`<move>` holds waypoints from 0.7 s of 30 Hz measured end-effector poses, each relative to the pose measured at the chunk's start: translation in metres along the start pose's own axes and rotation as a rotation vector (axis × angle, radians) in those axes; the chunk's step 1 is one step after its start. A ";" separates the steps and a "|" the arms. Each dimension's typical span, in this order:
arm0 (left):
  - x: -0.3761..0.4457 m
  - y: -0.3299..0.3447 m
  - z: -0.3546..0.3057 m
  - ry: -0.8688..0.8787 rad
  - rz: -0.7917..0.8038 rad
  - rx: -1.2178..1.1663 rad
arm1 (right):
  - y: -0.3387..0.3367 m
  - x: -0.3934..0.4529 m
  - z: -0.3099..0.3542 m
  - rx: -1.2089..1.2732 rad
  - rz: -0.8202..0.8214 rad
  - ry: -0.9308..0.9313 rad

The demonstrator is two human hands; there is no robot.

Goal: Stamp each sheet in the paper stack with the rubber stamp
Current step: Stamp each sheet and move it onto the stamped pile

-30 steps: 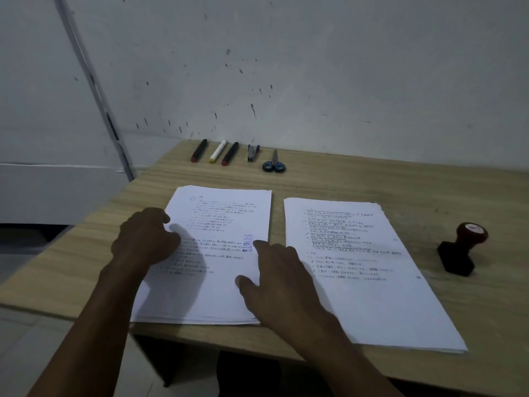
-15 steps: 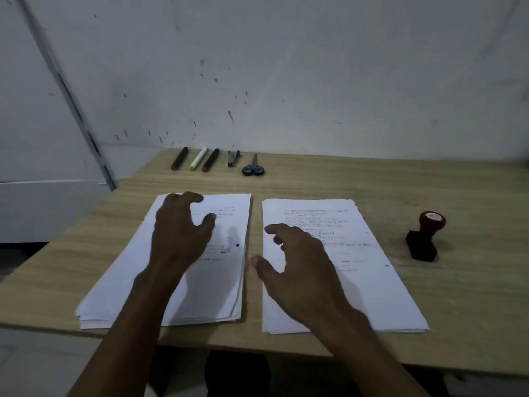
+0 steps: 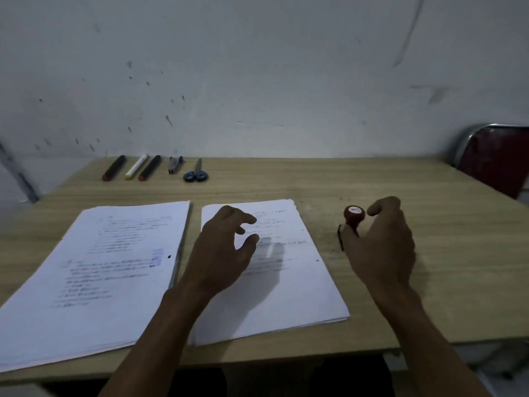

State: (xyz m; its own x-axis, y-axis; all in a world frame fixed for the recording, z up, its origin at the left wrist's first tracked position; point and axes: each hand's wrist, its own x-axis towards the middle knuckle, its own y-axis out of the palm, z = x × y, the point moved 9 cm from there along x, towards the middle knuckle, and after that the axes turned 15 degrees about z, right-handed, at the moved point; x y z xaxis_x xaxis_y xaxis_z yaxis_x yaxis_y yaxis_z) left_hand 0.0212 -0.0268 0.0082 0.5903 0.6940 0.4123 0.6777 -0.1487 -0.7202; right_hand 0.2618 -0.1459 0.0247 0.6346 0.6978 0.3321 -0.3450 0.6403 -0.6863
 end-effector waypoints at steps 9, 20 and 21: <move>0.016 0.035 0.001 -0.032 0.048 -0.045 | 0.021 0.038 -0.024 -0.146 0.298 0.083; 0.025 0.033 0.015 -0.062 0.027 -0.057 | 0.027 0.043 -0.007 -0.201 0.378 -0.011; 0.027 0.033 0.017 -0.069 0.024 -0.054 | 0.027 0.040 -0.001 -0.150 0.381 -0.044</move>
State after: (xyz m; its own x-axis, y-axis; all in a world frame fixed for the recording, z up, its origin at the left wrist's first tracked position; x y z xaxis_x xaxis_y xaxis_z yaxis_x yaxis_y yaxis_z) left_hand 0.0515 -0.0012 -0.0136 0.5764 0.7365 0.3541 0.6871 -0.2023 -0.6978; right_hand 0.2786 -0.1007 0.0193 0.4496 0.8911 0.0613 -0.4424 0.2818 -0.8514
